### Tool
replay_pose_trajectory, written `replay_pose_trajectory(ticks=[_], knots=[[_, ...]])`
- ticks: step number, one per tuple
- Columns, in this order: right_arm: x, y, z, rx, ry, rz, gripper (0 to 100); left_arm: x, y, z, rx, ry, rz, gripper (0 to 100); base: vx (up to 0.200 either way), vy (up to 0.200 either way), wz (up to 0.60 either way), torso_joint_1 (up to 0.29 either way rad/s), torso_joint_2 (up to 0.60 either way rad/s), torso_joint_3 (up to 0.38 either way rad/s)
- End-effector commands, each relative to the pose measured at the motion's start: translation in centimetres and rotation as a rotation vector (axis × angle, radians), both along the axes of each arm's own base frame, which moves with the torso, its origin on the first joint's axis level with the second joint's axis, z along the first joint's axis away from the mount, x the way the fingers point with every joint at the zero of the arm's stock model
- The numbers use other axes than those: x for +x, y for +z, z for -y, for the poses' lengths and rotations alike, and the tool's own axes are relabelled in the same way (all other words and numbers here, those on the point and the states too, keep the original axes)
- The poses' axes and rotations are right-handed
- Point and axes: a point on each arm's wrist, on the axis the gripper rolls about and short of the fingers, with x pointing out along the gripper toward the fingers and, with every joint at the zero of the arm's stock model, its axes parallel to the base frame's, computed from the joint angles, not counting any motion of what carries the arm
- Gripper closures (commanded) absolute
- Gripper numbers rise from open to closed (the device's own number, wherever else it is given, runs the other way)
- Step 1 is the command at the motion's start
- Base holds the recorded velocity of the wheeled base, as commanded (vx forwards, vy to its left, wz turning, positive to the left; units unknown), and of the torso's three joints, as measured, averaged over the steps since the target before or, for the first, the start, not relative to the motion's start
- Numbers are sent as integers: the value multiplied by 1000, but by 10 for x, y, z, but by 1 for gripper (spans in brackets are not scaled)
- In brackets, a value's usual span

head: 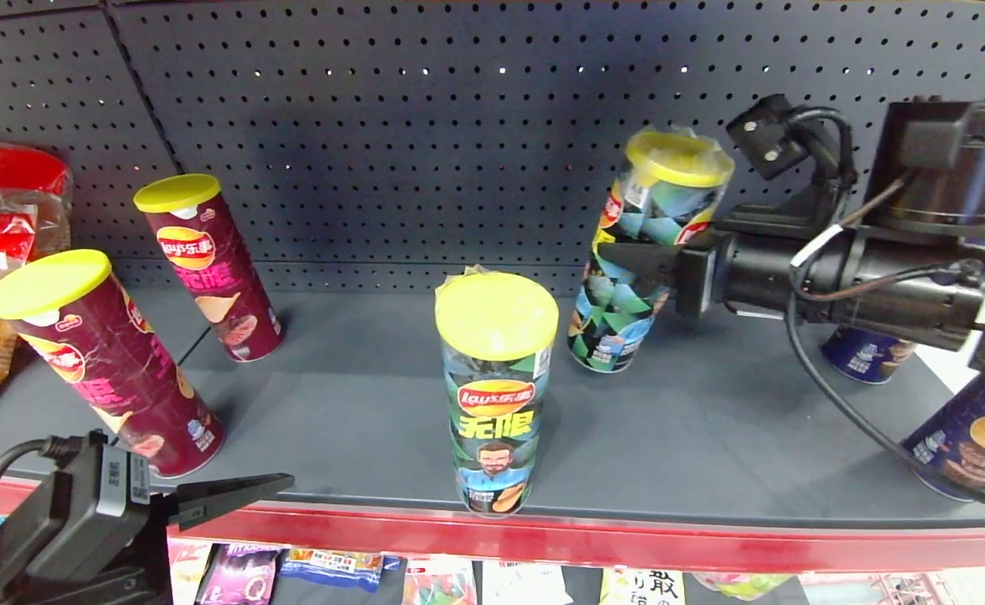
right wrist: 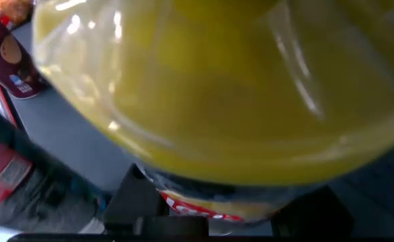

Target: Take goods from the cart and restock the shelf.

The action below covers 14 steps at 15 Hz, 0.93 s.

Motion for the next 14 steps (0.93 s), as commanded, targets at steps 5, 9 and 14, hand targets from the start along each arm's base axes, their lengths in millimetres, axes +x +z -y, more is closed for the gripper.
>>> replay_pose_trajectory(ticks=[5, 9, 14], knots=[[31, -23, -39, -32, 63, -52, 100, 1, 0, 0, 5, 17, 3, 0, 0, 0, 0, 0, 0, 0], [37, -29, -50, -38, 79, -61, 100, 1, 0, 0, 5, 20, 5, 0, 0, 0, 0, 0, 0, 0], [42, -35, -54, -48, 81, -68, 100, 0, 1, 0, 2, 20, 10, 0, 0, 0, 0, 0, 0, 0]])
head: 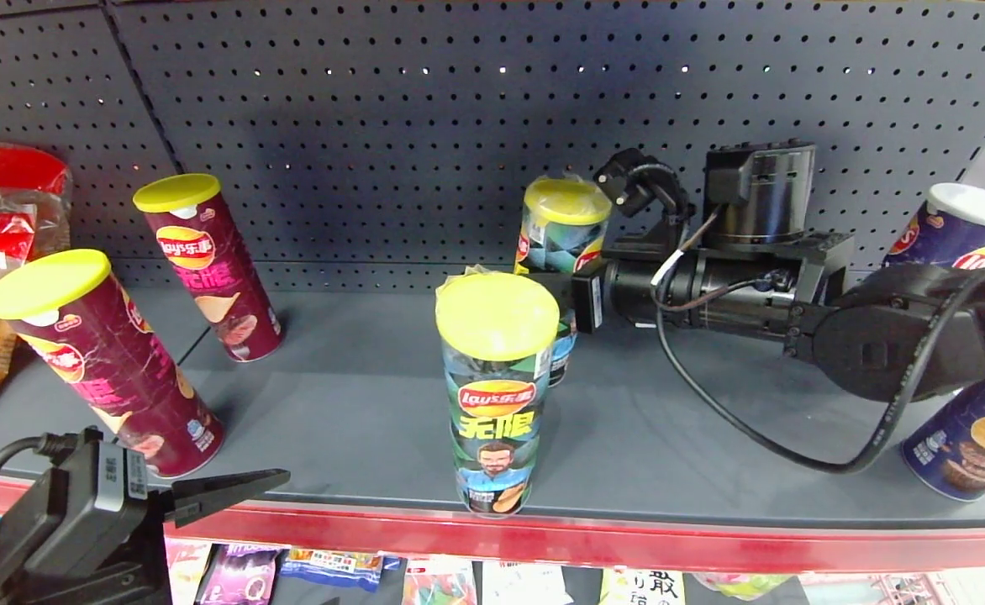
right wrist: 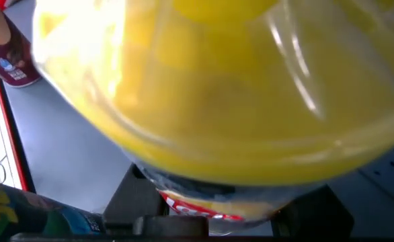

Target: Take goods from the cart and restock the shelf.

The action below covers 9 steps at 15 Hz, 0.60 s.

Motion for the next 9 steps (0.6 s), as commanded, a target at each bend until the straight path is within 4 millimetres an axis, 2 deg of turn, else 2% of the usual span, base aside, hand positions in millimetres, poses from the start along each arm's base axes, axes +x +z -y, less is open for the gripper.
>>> replay_pose_trajectory(ticks=[1, 5, 8, 9], knots=[[1, -2, -1, -2, 1, -2, 100, 0, 0, 0, 0, 0, 0, 0, 0, 0, 0, 0, 0, 0], [4, 2, -4, 6, 1, 11, 100, -1, -1, 0, 0, 0, -1, 0, 0, 0, 0, 0, 0, 0], [3, -3, -4, -5, 4, -3, 100, 0, 0, 0, -1, 0, 2, 0, 0, 0, 0, 0, 0, 0], [1, -4, -5, -5, 9, -3, 0, 0, 0, 0, -1, 0, 2, 0, 0, 0, 0, 0, 0, 0]])
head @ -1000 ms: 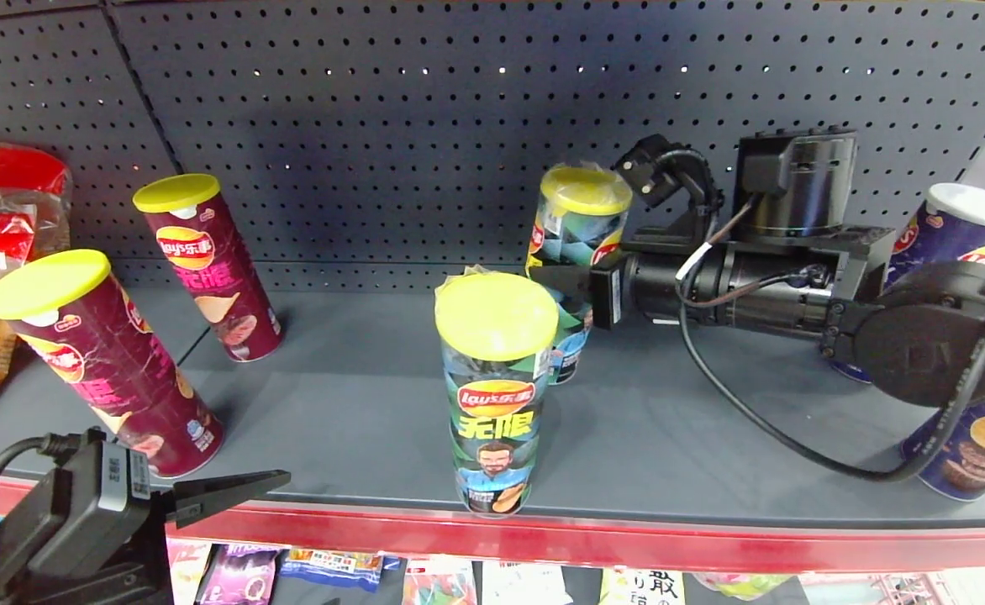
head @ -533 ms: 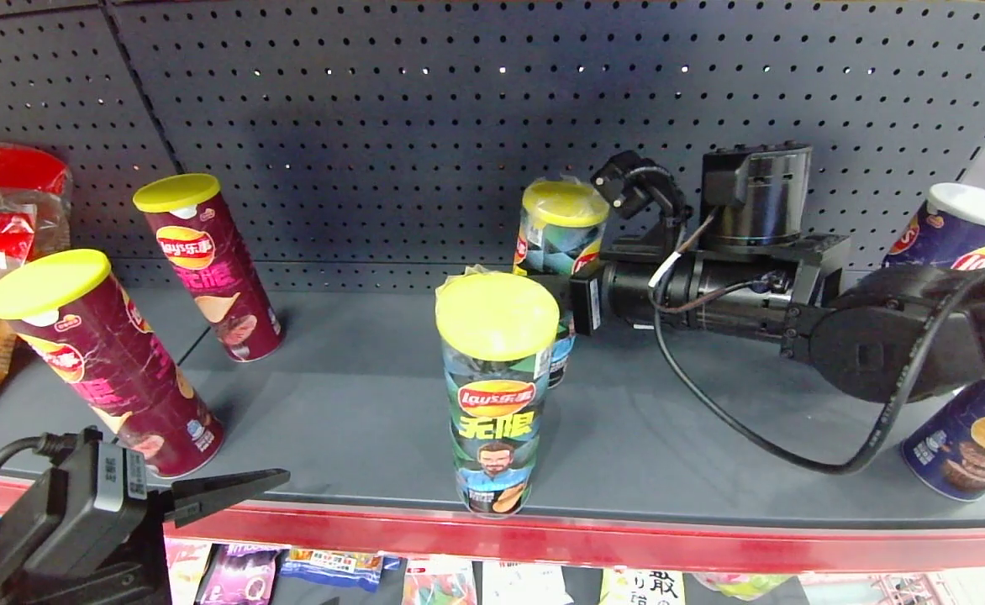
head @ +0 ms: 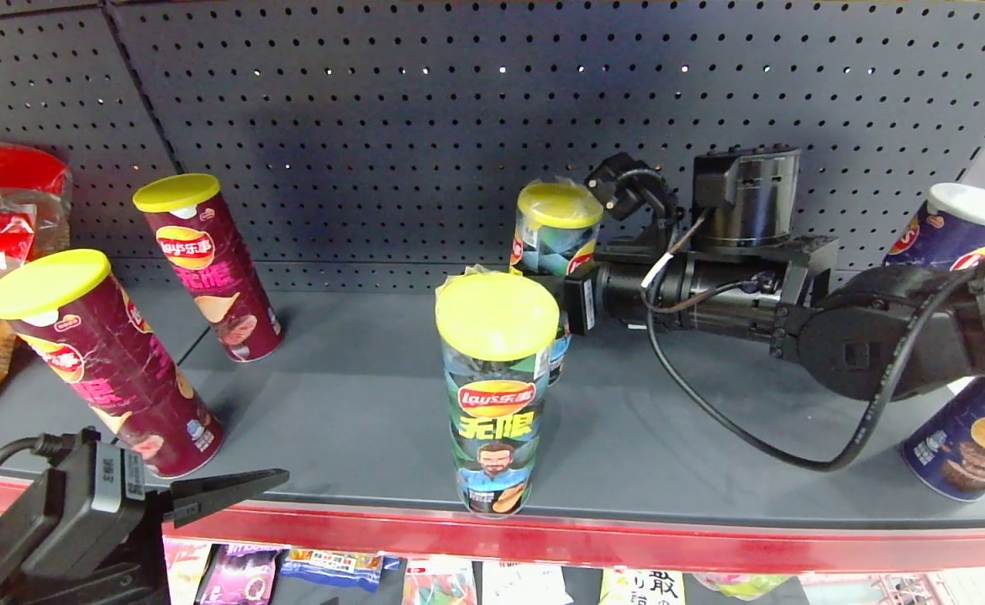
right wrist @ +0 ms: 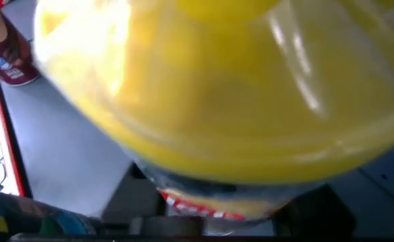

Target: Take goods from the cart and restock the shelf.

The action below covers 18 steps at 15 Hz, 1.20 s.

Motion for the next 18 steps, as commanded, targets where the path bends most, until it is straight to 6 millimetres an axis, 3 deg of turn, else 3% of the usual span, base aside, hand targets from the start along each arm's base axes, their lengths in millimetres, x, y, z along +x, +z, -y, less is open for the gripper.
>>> replay_pose_trajectory(ticks=[1, 6, 14, 18], knots=[[-3, 0, -1, 0, 6, 2, 0, 0, 0, 0, 1, 0, -1, 0, 0, 0, 0, 0, 0, 0], [-18, -1, 4, -11, 10, -13, 0, 1, 0, 0, 1, 0, -1, 0, 0, 0, 0, 0, 0, 0], [-92, -11, 64, -58, -95, -60, 0, 23, 4, 9, 28, 57, -20, 0, 0, 0, 0, 0, 0, 0], [-152, -15, 107, -30, -105, -35, 0, 54, 18, 23, 24, 74, 3, 0, 0, 0, 0, 0, 0, 0]])
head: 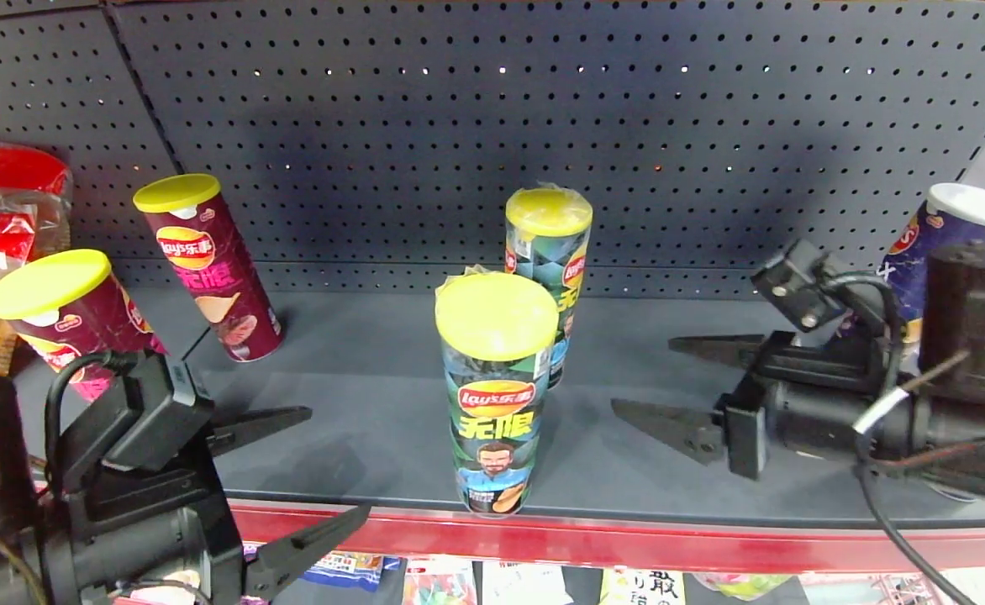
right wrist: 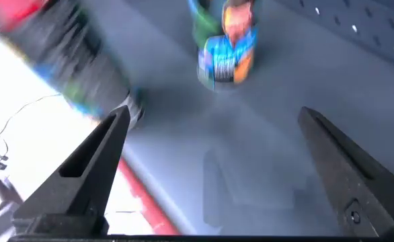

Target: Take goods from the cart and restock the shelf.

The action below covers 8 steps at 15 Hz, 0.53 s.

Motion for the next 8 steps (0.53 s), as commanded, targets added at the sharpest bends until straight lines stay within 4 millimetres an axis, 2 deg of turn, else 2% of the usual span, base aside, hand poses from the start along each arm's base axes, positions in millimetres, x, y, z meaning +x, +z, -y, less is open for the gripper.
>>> replay_pose_trajectory(ticks=[1, 2, 4, 8], knots=[[-44, 3, 32, 39, -11, 53, 0, 17, -2, 7, 13, 7, -26, 0, 0, 0, 0, 0, 0, 0], [-65, -2, 45, 47, -11, 72, 0, 23, -6, 10, 26, 9, -41, 0, 0, 0, 0, 0, 0, 0], [-91, -9, 63, 70, -17, 108, 0, 28, -12, 12, 43, 15, -69, 0, 0, 0, 0, 0, 0, 0], [-119, -12, 89, 90, -110, 152, 0, 41, -22, 21, 68, 2, -111, 0, 0, 0, 0, 0, 0, 0]])
